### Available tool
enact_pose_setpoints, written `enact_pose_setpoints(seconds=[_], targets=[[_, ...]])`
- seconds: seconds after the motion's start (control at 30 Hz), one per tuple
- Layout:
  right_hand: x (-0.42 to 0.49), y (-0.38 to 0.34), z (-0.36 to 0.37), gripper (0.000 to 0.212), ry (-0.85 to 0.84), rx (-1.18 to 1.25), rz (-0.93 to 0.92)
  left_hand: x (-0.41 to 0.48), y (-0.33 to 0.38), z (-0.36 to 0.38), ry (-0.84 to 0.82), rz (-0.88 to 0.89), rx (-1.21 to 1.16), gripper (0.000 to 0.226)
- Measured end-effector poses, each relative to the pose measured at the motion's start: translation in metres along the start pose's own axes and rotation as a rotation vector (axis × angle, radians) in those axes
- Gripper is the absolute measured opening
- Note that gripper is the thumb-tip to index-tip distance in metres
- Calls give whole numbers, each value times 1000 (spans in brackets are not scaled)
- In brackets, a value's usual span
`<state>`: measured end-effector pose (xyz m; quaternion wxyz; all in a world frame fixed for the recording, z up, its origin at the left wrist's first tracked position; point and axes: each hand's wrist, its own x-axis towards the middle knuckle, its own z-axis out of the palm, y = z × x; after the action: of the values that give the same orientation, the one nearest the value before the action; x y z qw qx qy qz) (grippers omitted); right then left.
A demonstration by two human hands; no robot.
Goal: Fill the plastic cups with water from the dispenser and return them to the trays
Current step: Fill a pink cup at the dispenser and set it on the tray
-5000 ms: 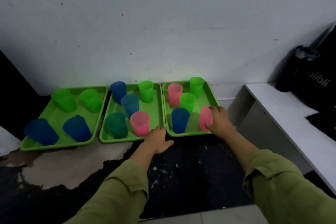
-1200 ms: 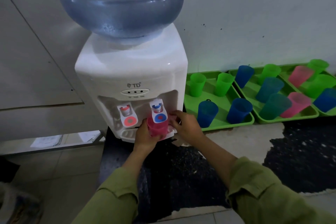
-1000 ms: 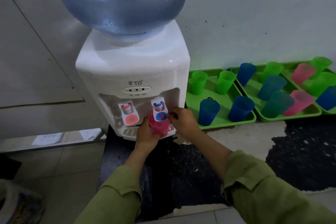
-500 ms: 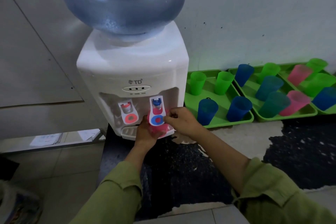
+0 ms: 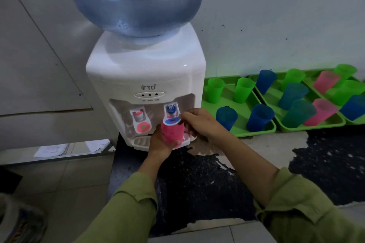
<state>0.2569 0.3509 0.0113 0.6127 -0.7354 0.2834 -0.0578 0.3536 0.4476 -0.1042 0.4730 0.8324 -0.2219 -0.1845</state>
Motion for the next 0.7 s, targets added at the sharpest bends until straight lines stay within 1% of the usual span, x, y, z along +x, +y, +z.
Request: enact_pose_setpoints(seconds=[0.1, 0.17, 0.23, 0.3, 0.33, 0.4, 0.43, 0.57, 0.7], targets=[[3, 3, -1, 35, 89, -41, -18, 2, -3, 0, 2, 15, 40, 75], [11, 9, -3, 34, 233, -159, -64, 3, -5, 0, 2, 22, 50, 77], [19, 18, -7, 26, 394, -337, -129, 4, -5, 0, -2, 23, 45, 80], [22, 20, -11, 22, 492, -395, -205, 5, -6, -1, -3, 30, 43, 80], [25, 20, -12, 28, 519, -398, -240, 5, -6, -1, -5, 34, 41, 80], [30, 19, -16, 42, 556, -437, -301, 6, -7, -1, -12, 36, 30, 81], [33, 18, -18, 45, 561, -472, -322, 6, -7, -1, -13, 36, 27, 81], [41, 19, -22, 40, 507, -555, -370, 6, -8, -1, -13, 37, 18, 81], [40, 22, -21, 41, 520, -601, -372, 7, -9, -1, -15, 40, 15, 80]])
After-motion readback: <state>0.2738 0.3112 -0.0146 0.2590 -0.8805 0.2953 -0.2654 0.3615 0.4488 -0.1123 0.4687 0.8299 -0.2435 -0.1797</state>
